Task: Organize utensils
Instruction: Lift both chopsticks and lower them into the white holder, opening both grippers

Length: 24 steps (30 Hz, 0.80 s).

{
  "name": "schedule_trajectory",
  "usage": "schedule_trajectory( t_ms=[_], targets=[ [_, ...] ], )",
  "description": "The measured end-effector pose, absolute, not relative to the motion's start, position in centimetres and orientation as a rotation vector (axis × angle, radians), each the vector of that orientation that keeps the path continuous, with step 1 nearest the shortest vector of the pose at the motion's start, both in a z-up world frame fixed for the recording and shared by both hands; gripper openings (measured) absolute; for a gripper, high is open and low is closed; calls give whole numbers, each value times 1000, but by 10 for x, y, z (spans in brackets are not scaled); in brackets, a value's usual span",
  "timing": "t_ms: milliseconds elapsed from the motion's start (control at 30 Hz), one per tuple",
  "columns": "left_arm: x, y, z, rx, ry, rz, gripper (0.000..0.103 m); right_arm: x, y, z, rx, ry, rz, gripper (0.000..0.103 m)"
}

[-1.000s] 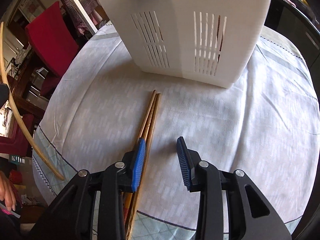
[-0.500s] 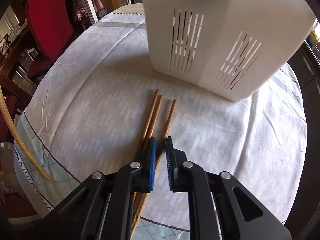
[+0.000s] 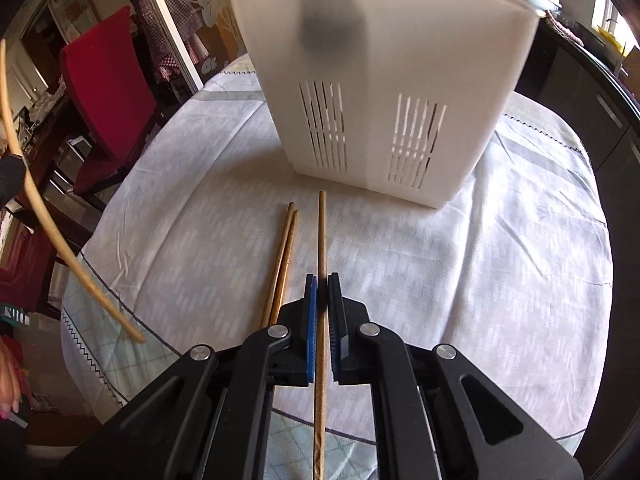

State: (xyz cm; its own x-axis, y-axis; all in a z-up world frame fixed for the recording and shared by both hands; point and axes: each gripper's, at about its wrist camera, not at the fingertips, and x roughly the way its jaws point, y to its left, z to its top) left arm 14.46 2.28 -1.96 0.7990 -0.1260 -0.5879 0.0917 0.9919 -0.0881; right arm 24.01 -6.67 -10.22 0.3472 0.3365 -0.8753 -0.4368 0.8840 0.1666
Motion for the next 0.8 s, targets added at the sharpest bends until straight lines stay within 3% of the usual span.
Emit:
schedule_trajectory(
  t_ms=[800],
  targets=[
    [123, -3, 30, -17, 555, -182, 7, 144, -164, 65, 56, 664, 537, 6]
  ],
)
